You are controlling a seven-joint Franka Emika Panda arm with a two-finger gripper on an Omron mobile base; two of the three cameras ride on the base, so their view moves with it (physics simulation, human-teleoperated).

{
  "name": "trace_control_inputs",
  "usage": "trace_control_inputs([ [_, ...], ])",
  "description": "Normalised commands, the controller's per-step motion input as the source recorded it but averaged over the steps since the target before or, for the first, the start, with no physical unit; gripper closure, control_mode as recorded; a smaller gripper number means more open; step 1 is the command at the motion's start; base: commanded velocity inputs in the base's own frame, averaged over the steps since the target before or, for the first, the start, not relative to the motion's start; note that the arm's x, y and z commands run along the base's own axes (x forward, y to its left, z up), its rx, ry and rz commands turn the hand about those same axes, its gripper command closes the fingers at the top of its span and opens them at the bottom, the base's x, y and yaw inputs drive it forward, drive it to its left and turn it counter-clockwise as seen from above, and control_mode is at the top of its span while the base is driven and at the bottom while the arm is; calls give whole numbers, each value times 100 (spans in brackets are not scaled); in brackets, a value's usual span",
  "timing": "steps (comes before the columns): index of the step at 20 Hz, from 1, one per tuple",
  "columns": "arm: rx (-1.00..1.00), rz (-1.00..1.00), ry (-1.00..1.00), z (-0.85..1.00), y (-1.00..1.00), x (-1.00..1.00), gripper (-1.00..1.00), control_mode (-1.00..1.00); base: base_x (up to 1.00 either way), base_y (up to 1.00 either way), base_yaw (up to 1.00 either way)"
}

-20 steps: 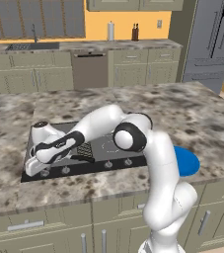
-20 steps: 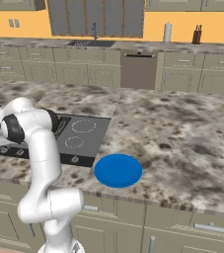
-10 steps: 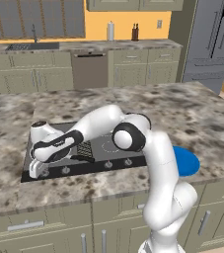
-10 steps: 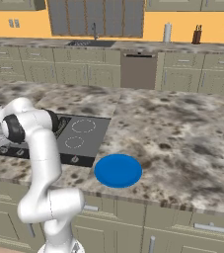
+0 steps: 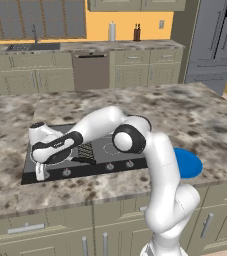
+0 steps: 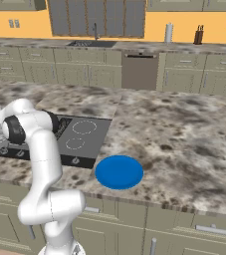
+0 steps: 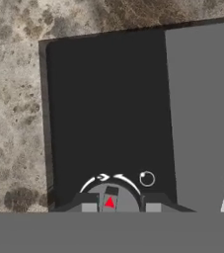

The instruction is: Pick the croissant and place it on the pan. Then turn on the stove to warm the croissant.

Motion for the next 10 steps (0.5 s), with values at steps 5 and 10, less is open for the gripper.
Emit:
trace_control_inputs([
  [5, 0, 32, 0, -31, -1, -28, 100, -100, 0, 0, 0],
  [10, 0, 19, 0, -18, -2, -7, 100, -100, 0, 0, 0],
])
